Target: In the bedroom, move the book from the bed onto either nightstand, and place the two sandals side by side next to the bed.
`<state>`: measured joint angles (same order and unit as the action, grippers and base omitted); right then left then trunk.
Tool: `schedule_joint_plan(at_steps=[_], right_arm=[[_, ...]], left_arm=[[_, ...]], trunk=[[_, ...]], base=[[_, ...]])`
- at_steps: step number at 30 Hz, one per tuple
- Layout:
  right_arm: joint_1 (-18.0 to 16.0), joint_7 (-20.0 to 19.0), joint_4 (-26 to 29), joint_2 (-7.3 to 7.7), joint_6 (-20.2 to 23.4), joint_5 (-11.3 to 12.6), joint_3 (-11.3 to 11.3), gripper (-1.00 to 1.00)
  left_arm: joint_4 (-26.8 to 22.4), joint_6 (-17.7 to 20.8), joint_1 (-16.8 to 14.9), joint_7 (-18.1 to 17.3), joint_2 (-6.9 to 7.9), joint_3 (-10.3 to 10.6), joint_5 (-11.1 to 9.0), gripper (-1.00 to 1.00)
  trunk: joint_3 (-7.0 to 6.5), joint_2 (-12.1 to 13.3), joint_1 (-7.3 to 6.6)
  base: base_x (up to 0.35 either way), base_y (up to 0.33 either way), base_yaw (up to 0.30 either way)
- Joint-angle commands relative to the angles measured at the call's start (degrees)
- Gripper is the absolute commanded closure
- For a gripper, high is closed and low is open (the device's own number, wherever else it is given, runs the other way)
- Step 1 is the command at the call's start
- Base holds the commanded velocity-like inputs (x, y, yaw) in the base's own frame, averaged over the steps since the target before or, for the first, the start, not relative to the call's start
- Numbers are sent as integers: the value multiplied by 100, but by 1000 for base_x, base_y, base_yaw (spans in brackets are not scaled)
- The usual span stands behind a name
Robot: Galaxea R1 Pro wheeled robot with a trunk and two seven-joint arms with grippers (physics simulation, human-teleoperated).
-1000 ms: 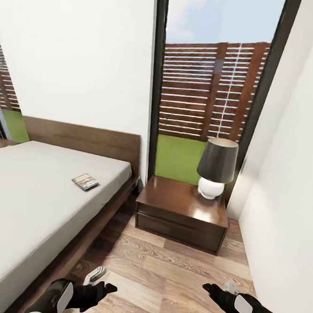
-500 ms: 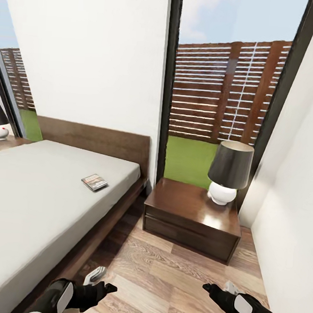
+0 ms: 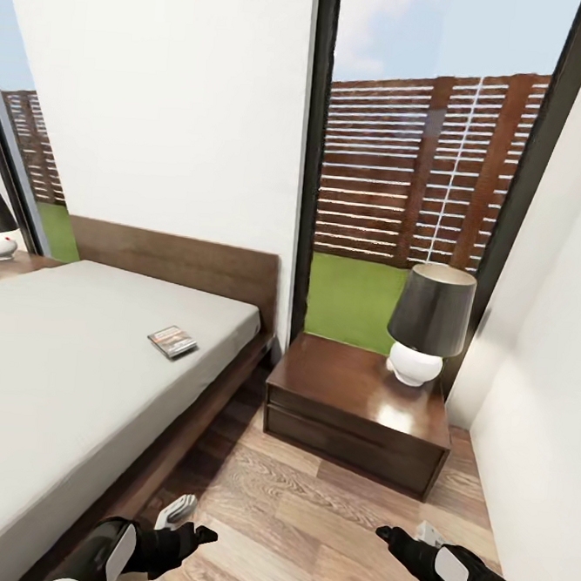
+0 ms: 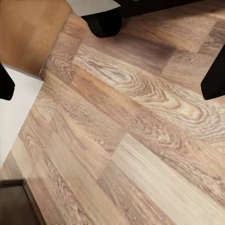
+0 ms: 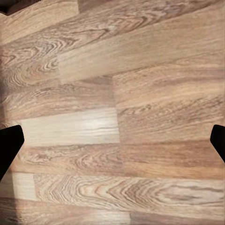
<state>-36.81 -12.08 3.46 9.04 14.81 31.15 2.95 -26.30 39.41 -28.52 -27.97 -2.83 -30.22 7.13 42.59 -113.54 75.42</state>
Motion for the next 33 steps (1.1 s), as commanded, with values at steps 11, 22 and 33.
schedule_joint_plan(at_steps=[11, 22, 33], right_arm=[[-2, -13, 6, 1, 32, -4, 30, -100], [-2, -13, 168, 6, 39, -4, 23, -100], [-2, -13, 229, 5, 40, -4, 27, -100]], left_arm=[[-10, 32, -4, -42, -7, -45, 61, -100], [-9, 32, -4, -42, -7, -45, 61, -100], [-7, 32, -4, -42, -7, -45, 61, -100]], trunk=[[6, -3, 0], [6, -3, 0], [6, -3, 0]], base=[[91, -73, 1], [90, -62, 0], [88, -8, 0]])
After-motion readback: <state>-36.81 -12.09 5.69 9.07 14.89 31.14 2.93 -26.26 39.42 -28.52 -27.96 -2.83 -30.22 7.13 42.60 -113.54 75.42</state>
